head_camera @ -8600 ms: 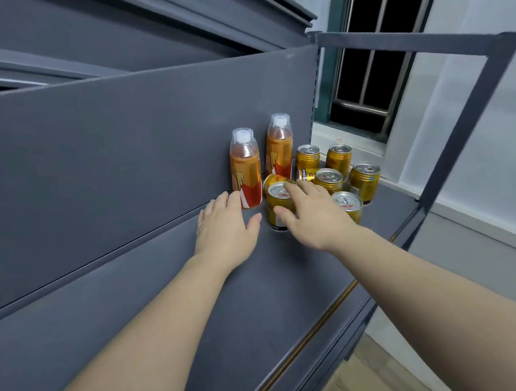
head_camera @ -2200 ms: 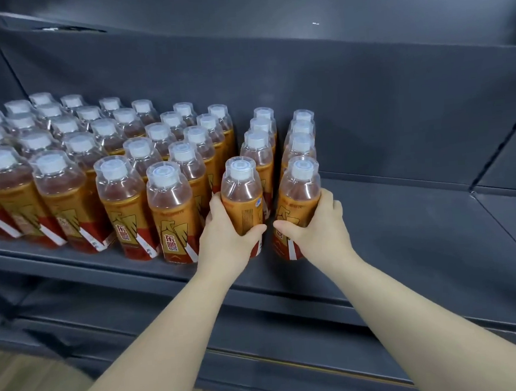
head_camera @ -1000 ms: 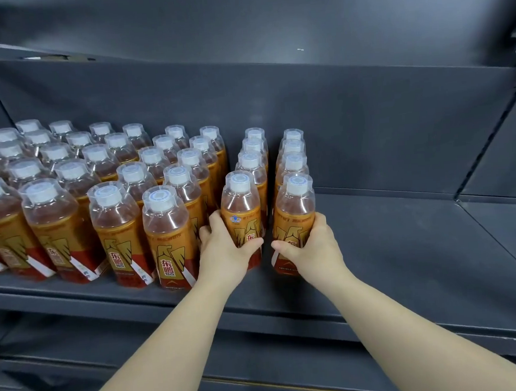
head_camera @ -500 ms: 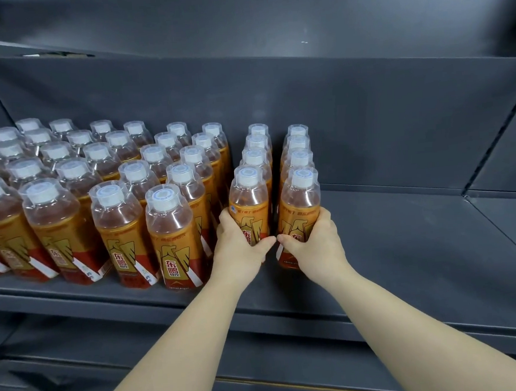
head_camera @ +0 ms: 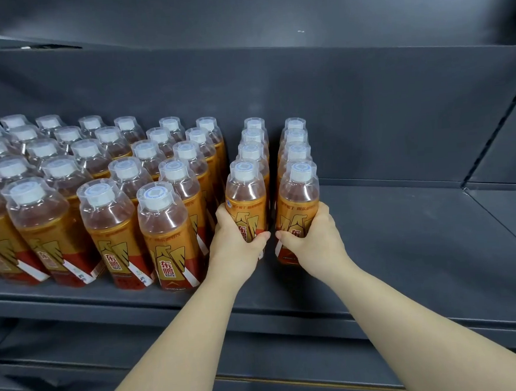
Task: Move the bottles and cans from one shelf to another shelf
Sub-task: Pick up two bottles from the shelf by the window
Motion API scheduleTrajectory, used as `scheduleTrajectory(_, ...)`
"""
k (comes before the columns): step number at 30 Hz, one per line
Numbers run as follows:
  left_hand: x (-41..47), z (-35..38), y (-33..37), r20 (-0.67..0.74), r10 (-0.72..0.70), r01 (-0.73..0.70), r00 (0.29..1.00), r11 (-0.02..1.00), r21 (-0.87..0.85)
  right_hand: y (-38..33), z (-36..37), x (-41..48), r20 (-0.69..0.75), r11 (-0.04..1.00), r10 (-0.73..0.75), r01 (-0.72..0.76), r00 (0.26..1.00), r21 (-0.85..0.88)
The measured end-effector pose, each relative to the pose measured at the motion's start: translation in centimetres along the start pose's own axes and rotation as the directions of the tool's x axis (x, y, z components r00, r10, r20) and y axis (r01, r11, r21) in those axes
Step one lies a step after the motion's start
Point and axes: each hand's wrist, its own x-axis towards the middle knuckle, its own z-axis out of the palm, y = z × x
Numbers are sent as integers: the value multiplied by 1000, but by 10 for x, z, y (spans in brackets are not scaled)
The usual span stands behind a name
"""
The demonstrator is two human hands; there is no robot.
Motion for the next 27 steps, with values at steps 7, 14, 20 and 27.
scheduleTrajectory(7,-1,4,-1,-27,3,-3,1000,1000,24,2,2,0,-7,1000,-2,2,1000,-5)
scheduleTrajectory(14,-1,6,-4,-33,6,-6,999,1000,18,3,3,1,-2,1000,-1,1,1000,-13)
scheduleTrajectory(20,-1,2,0,24,-8,9,1000,999,-54,-2,-1,-1,36,999,48,-48,998,18)
scheduleTrajectory(27,-8,-5,3,32,-67,70,997,992,-103,0,-14,-20,86,997,71,-72,994,17)
